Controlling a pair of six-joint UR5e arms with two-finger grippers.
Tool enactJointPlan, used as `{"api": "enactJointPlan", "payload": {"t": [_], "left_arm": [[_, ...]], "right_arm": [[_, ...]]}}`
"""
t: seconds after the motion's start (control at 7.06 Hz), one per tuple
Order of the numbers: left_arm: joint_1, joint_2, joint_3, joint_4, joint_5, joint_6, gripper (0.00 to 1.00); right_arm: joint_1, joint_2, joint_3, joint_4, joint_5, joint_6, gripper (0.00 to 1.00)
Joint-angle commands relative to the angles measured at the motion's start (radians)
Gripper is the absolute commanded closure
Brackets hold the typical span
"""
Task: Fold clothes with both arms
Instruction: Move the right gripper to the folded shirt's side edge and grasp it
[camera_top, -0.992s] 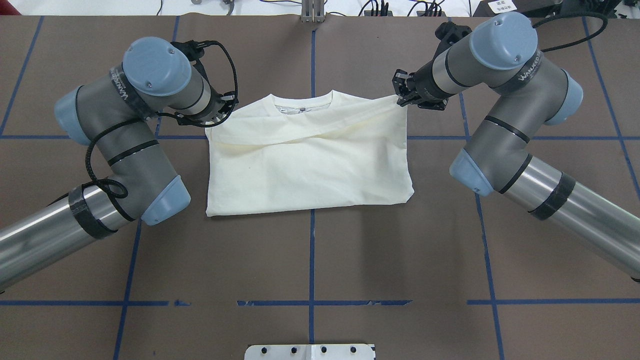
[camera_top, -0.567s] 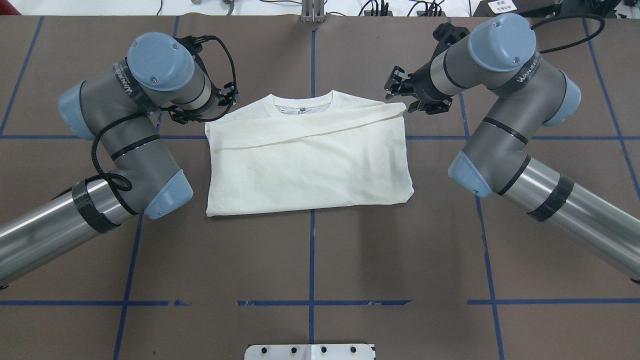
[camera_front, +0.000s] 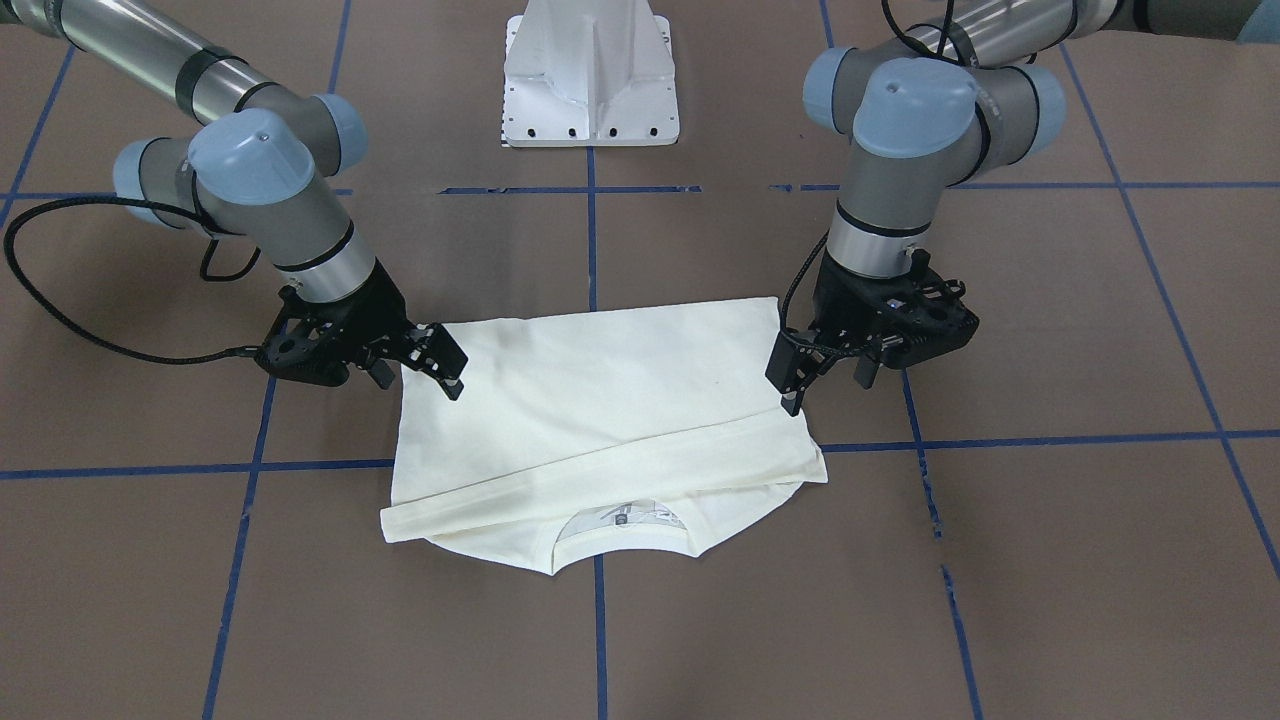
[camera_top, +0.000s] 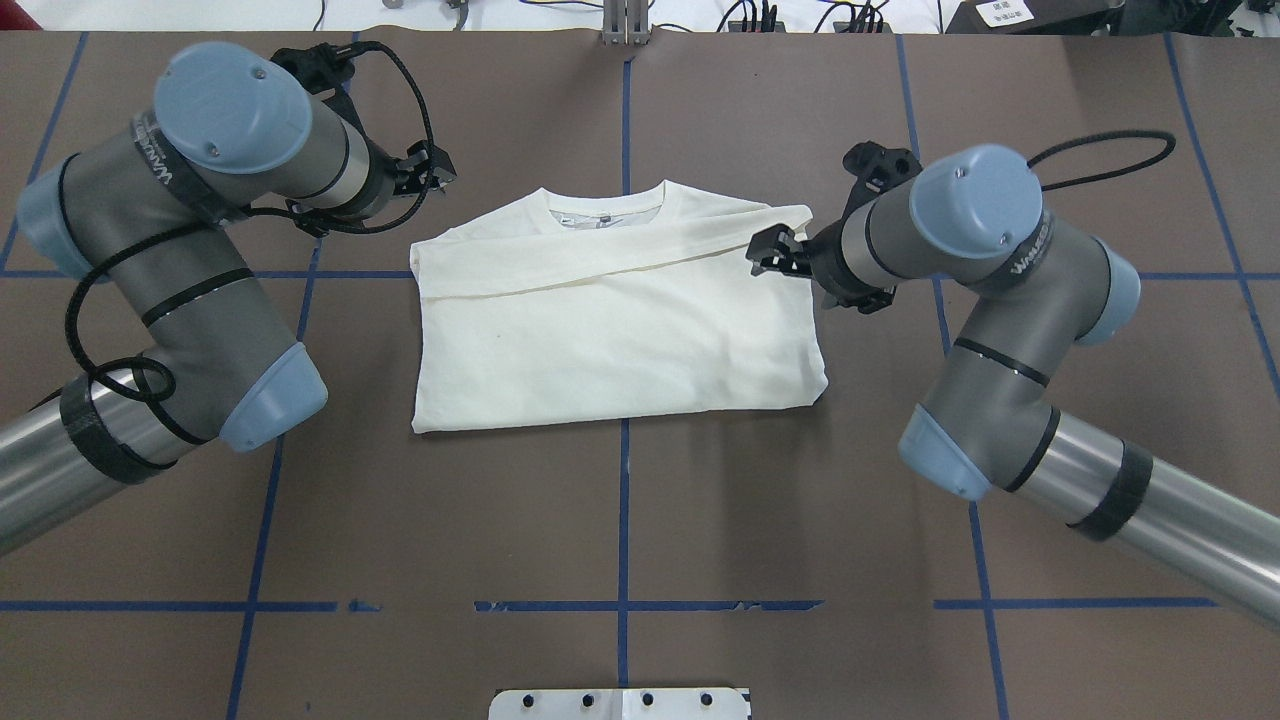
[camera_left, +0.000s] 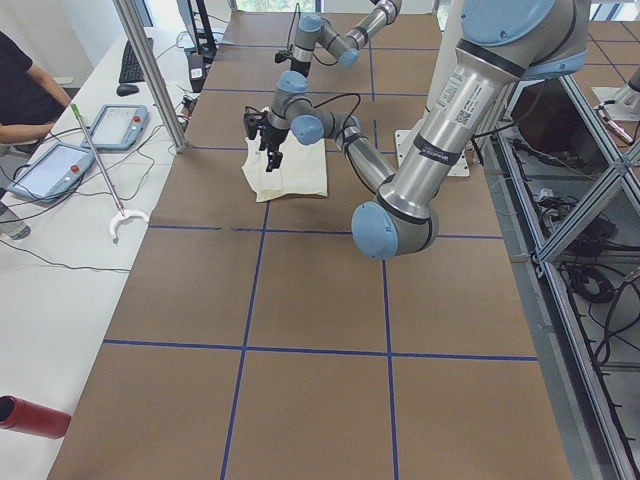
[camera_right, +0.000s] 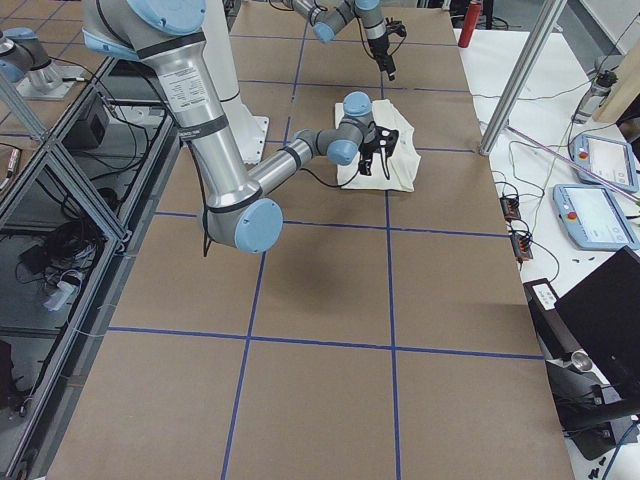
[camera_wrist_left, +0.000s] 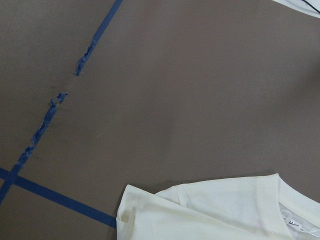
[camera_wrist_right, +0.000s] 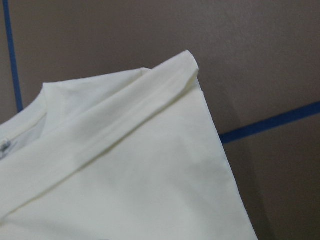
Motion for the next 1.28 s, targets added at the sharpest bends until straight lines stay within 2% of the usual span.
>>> {"api": "enactJointPlan", "payload": {"t": [0.0, 0.28, 0.42, 0.71, 1.13], "left_arm": [[-0.001, 0.019, -0.045, 0.003, 0.000, -0.007, 0.01], [0.002, 0.018, -0.099, 0.067, -0.002, -0.008, 0.01], [0.002, 0.019, -0.101, 0.074, 0.000, -0.008, 0.01], [0.002, 0.019, -0.101, 0.074, 0.000, -0.007, 0.01], [0.002, 0.021, -0.101, 0.074, 0.000, -0.005, 0.01]], "right_arm": [[-0.065, -0.083, 0.042, -0.001, -0.063, 0.002, 0.04], [-0.068, -0.095, 0.042, -0.001, -0.059, 0.002, 0.04], [-0.077, -0.092, 0.041, -0.001, -0.059, 0.002, 0.13], [-0.100, -0.086, 0.035, -0.001, -0.063, 0.002, 0.18], [-0.106, -0.094, 0.039, -0.001, -0.062, 0.002, 0.38]]}}
